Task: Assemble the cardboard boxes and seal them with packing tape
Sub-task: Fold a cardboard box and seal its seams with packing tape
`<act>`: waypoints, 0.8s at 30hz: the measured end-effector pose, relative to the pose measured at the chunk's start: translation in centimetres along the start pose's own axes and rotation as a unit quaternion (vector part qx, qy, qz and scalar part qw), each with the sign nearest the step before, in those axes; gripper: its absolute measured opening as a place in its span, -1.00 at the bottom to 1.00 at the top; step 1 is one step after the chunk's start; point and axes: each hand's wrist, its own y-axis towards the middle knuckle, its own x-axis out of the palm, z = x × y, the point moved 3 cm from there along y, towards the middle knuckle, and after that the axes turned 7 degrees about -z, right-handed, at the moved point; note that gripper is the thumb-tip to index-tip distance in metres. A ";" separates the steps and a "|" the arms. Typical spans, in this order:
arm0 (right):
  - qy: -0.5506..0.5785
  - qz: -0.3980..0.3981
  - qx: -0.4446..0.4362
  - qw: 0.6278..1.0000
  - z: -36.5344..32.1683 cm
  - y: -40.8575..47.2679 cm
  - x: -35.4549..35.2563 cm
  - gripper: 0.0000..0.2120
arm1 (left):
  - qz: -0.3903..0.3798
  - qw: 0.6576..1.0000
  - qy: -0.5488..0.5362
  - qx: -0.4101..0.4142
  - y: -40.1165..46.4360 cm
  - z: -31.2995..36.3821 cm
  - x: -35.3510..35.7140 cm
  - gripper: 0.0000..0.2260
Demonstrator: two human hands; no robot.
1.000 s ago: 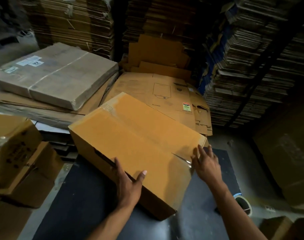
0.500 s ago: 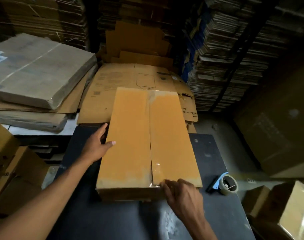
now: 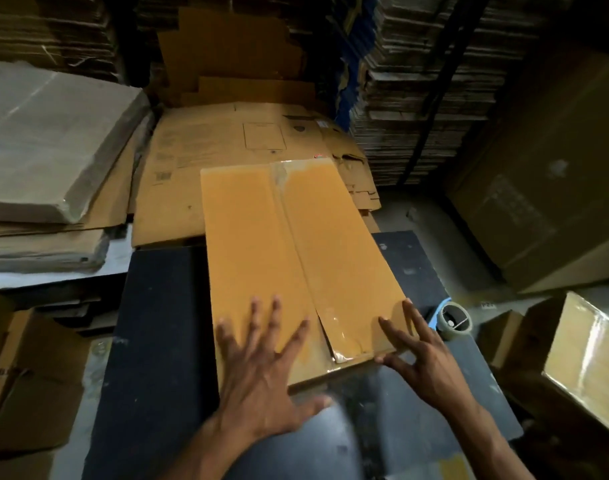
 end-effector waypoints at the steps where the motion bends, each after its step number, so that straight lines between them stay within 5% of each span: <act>1: -0.012 0.003 -0.012 1.000 0.5 0.2 -0.2 -0.33 | 0.010 0.998 0.028 0.052 0.4 1.8 0.2 0.05; 3: -0.016 0.018 -0.023 0.999 1.6 0.7 -0.6 -0.37 | -0.027 0.993 0.056 0.096 2.4 4.9 1.1 0.03; 9: -0.034 0.023 -0.063 0.997 5.8 3.9 -2.1 -0.38 | -0.080 0.990 0.119 0.017 7.9 9.2 5.3 -0.32; 15: 0.074 -0.012 -0.157 0.985 11.2 4.9 -4.1 -0.48 | 0.016 0.986 0.164 -0.034 8.3 11.5 6.4 -0.37; 20: 0.103 -0.022 -0.032 0.994 21.4 6.1 -6.3 -0.42 | 0.102 0.981 0.149 -0.068 7.8 14.3 6.4 -0.51; 24: -0.010 -0.125 -0.016 0.992 26.3 8.1 -5.9 -0.60 | 0.115 0.982 0.108 -0.106 7.7 15.0 6.7 -0.37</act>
